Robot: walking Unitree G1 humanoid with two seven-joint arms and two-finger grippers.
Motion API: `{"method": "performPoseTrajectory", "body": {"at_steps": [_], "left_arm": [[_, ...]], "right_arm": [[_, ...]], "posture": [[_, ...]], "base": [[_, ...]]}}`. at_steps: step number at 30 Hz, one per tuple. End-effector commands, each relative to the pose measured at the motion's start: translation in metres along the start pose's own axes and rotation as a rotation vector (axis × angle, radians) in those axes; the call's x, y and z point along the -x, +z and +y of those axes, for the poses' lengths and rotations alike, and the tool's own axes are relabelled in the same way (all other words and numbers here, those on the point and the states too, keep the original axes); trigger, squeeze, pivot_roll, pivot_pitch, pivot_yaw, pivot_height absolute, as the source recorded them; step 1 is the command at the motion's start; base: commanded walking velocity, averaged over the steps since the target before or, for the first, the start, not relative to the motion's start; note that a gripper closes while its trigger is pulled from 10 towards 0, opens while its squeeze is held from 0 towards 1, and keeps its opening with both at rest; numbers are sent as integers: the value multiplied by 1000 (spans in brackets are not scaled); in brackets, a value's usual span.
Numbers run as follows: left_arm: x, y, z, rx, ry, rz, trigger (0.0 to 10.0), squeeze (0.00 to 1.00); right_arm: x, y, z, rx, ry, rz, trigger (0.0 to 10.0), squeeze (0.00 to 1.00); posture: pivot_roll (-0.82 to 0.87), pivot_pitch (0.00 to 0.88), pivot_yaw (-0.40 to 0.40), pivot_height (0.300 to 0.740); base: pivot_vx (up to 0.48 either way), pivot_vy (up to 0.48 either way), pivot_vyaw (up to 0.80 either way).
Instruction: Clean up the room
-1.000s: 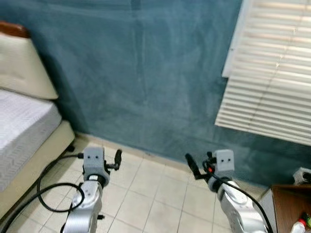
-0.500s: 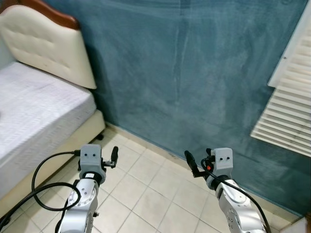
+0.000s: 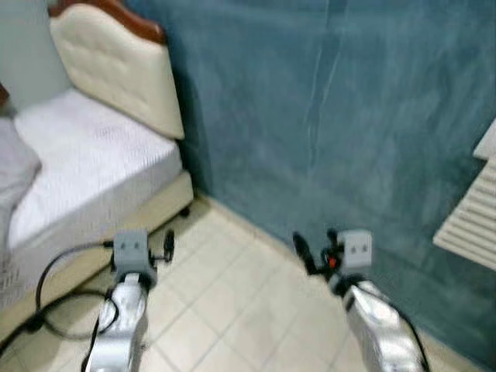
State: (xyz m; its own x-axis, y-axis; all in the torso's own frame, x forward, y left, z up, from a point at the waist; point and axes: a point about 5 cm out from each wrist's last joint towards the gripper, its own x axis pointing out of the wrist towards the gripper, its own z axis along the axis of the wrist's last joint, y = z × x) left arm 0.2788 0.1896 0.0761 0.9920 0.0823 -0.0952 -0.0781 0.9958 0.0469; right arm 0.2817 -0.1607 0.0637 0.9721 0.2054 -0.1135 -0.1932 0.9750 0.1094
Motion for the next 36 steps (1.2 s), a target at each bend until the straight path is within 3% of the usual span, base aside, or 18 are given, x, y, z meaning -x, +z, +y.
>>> {"method": "performPoseTrajectory", "body": {"at_steps": [1,6,20,36], "left_arm": [[2,2,2,16,8,-15,10000,0],[0,8,-3,-17,-1,-39,10000,0],[2,5,-4,-6,-21,-33,10000,0],[0,5,-5,21,-10,-25,10000,0]], "right_arm": [[2,-1,-3,1,-7,2,10000,0],[1,-5,-1,16,1,24,10000,0],[3,-11,1,22,41,51,10000,0],[-1,-13,2,37,90,74,10000,0]], "posture": [[-32,0,8,740],[-31,0,12,740],[-26,0,9,740],[-19,0,3,740]], "base": [[0,0,688],[0,0,689],[0,0,683],[459,0,672]]}}
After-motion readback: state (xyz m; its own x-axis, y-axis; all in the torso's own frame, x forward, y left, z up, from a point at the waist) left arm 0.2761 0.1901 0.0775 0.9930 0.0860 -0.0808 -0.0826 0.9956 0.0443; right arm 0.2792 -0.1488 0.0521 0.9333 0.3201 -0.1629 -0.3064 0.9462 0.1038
